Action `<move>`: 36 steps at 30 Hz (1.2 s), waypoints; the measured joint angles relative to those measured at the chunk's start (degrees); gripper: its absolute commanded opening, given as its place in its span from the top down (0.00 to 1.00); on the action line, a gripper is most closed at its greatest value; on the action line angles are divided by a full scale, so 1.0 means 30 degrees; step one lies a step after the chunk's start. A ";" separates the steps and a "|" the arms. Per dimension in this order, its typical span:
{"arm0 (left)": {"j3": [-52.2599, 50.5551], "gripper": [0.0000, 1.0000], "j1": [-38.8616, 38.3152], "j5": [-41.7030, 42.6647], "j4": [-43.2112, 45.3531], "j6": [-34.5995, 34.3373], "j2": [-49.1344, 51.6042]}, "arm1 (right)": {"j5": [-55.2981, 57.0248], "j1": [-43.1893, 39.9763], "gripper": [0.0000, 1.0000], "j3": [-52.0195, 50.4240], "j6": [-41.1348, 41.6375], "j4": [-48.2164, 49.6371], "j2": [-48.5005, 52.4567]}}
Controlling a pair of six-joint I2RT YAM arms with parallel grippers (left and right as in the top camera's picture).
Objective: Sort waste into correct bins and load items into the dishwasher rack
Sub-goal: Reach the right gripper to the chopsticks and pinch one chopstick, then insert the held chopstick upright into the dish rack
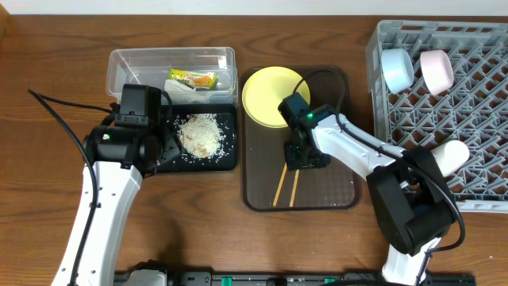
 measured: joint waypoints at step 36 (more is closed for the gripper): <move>0.0000 0.26 0.0000 -0.0007 -0.0087 0.0000 0.0000 | 0.1486 -1.0499 0.99 0.0284 -0.6331 -0.2266 -0.7912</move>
